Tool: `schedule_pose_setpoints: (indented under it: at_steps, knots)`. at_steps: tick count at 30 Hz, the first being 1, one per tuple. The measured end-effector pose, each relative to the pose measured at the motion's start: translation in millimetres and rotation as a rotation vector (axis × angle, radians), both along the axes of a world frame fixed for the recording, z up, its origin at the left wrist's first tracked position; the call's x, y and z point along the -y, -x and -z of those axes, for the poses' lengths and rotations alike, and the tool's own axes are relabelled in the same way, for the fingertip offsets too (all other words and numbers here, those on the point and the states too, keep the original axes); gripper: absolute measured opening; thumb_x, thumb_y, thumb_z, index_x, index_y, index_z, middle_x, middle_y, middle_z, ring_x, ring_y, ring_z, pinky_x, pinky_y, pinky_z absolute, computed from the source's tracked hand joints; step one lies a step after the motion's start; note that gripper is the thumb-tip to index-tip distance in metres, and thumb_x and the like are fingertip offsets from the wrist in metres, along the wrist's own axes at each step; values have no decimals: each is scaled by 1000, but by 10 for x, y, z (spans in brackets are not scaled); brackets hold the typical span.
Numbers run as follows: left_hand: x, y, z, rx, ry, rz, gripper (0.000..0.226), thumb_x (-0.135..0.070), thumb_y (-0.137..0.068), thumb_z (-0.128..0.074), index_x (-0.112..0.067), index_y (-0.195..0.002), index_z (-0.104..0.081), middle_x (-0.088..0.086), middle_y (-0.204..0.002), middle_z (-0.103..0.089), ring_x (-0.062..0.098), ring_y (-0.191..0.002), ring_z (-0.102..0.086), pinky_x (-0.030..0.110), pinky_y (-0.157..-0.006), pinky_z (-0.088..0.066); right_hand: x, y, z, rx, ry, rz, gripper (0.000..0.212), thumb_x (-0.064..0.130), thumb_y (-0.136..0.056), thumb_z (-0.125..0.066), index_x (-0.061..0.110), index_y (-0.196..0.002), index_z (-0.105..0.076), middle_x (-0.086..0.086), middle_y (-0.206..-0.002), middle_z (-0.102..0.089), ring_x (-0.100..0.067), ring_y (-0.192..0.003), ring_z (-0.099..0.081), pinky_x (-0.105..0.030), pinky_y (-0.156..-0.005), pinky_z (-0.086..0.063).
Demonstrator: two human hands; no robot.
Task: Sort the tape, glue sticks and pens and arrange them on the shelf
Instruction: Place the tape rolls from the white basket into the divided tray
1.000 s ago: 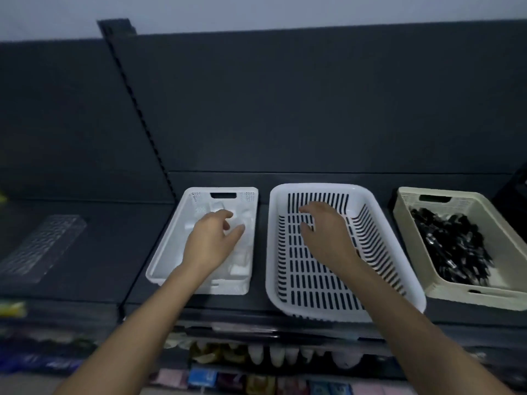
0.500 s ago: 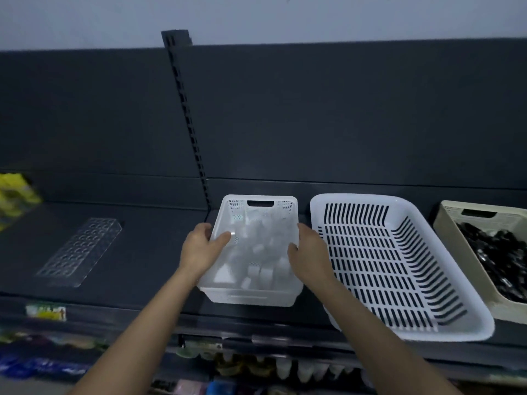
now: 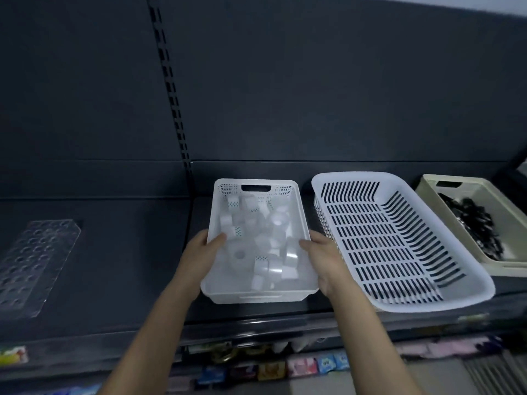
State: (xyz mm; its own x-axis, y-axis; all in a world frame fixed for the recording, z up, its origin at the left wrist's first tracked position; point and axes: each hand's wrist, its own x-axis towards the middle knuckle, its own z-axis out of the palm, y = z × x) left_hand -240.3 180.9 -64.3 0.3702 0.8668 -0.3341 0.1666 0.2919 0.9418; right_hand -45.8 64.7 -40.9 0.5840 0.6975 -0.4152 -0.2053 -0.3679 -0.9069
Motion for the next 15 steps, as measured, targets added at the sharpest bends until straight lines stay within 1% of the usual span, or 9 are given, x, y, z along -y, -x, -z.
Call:
schedule_pose_setpoints:
  at_steps: [2, 3, 4, 6, 8, 9, 11, 13, 15]
  knots:
    - [19, 97, 12, 100, 56, 3, 13, -33, -92, -59, -32, -101, -69, -8, -95, -75, 12, -83, -72, 26, -61, -56, 67, 92, 60, -66, -75, 13, 22, 12, -93, -52, 25, -103, -67, -2, -90, -75, -21, -77, -72, -33, -60, -57]
    - [31, 127, 13, 133, 74, 8, 16, -33, -93, -58, -34, -103, -69, -9, -98, -74, 12, -86, -72, 27, -64, -56, 97, 127, 79, -96, -107, 26, 20, 16, -94, -53, 28, -103, -67, 0, -93, -75, -19, -81, -72, -31, -62, -57]
    - [37, 150, 17, 155, 91, 13, 20, -33, -94, -56, -34, -109, -68, -9, -103, -74, 13, -92, -71, 31, -72, -57, 116, 157, 101, -126, -133, 41, 19, 20, -95, -53, 30, -104, -66, 2, -96, -75, -19, -85, -72, -32, -66, -58]
    - [48, 192, 11, 190, 119, 20, 26, -32, -96, -54, -33, -120, -65, -8, -113, -71, 16, -102, -68, 39, -88, -54, 132, 220, 137, -171, -168, 68, 22, 24, -96, -53, 30, -114, -64, 1, -104, -73, -20, -93, -70, -38, -77, -57]
    - [63, 230, -13, 207, 132, 7, 28, -32, -96, -54, -33, -122, -64, -8, -116, -70, 17, -105, -67, 41, -94, -51, 156, 286, 146, -170, -178, 90, 29, 23, -95, -53, 27, -123, -61, 1, -109, -72, -21, -99, -69, -44, -88, -54]
    - [74, 254, -23, 205, 131, -3, 28, -32, -96, -55, -34, -122, -64, -8, -116, -69, 17, -106, -66, 42, -94, -51, 172, 316, 151, -165, -184, 93, 31, 23, -94, -54, 28, -124, -61, 1, -110, -71, -22, -101, -68, -47, -91, -52]
    - [116, 315, -51, 203, 114, -10, 26, -33, -94, -56, -39, -119, -65, -11, -114, -70, 15, -103, -67, 37, -89, -53, 208, 372, 150, -173, -208, 82, 32, 21, -93, -54, 29, -123, -61, 1, -111, -71, -24, -102, -68, -48, -91, -52]
    - [167, 389, -103, 226, 97, -23, 25, -32, -94, -57, -41, -114, -67, -12, -110, -71, 13, -98, -69, 31, -76, -56, 220, 418, 121, -183, -242, 69, 32, 18, -92, -54, 30, -121, -63, -1, -108, -72, -26, -98, -69, -45, -84, -55]
    - [218, 476, -185, 259, 77, -53, 24, -28, -94, -56, -41, -111, -69, -10, -108, -72, 14, -95, -71, 29, -69, -57, 199, 460, 57, -184, -275, 41, 32, 16, -92, -54, 30, -118, -64, -3, -105, -73, -26, -95, -70, -44, -80, -57]
